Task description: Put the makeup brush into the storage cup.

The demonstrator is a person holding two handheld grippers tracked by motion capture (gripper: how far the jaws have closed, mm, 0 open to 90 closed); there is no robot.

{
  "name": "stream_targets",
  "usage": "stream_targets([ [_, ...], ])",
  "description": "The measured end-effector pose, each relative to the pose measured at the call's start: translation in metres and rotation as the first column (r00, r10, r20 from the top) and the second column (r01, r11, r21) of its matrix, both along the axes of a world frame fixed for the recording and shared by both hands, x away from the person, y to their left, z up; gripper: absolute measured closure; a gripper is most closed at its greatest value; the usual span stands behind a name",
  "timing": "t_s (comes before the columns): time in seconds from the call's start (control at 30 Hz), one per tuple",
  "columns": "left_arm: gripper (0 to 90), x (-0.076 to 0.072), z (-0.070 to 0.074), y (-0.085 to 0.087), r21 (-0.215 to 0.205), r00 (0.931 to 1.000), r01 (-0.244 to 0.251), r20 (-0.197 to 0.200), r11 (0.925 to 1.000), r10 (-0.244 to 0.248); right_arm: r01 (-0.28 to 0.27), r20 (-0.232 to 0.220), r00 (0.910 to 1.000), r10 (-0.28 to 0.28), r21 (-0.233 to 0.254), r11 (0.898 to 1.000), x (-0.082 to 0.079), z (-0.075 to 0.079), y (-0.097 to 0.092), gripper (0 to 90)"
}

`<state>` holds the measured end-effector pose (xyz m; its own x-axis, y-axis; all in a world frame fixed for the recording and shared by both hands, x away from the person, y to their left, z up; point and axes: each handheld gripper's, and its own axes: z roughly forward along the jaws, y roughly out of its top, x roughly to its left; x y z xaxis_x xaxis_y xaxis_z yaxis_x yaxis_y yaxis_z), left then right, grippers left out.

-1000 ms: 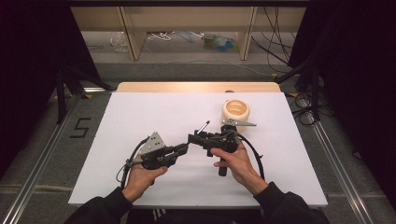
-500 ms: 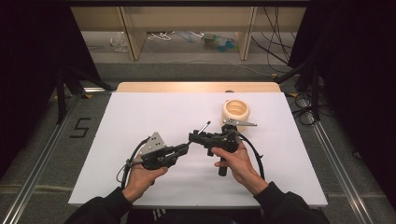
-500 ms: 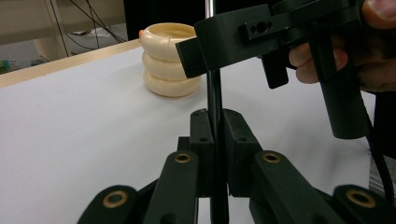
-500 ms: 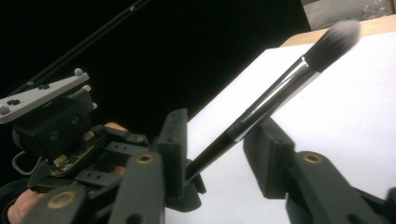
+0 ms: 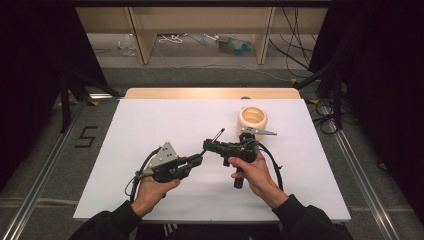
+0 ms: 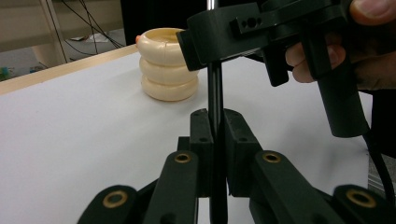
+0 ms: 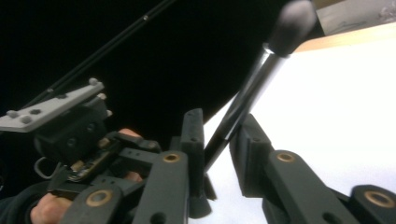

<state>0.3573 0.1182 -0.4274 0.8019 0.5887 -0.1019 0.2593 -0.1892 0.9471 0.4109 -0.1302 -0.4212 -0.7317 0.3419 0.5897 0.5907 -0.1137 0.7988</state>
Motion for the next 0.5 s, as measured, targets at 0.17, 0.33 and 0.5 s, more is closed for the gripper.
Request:
stream_targets([
  [0.17,82.2,0.001,-0.001,0.0,0.002,0.9999,0.01,0.005,1.0,-0.01,-0.037,0.024,0.999,0.037,0.036,0.999,-0.003,0.003,0.002,83.9],
  [0.33,72.3,0.001,-0.001,0.0,-0.001,1.0,0.005,0.007,1.0,-0.005,-0.049,0.07,0.9964,0.048,0.004,0.999,-0.007,0.01,0.004,84.0],
  [0.5,63.0,0.002,-0.001,0.001,0.001,0.9999,-0.002,0.015,1.0,0.002,-0.033,0.125,0.9915,0.038,-0.04,0.999,-0.007,0.013,0.003,84.0],
])
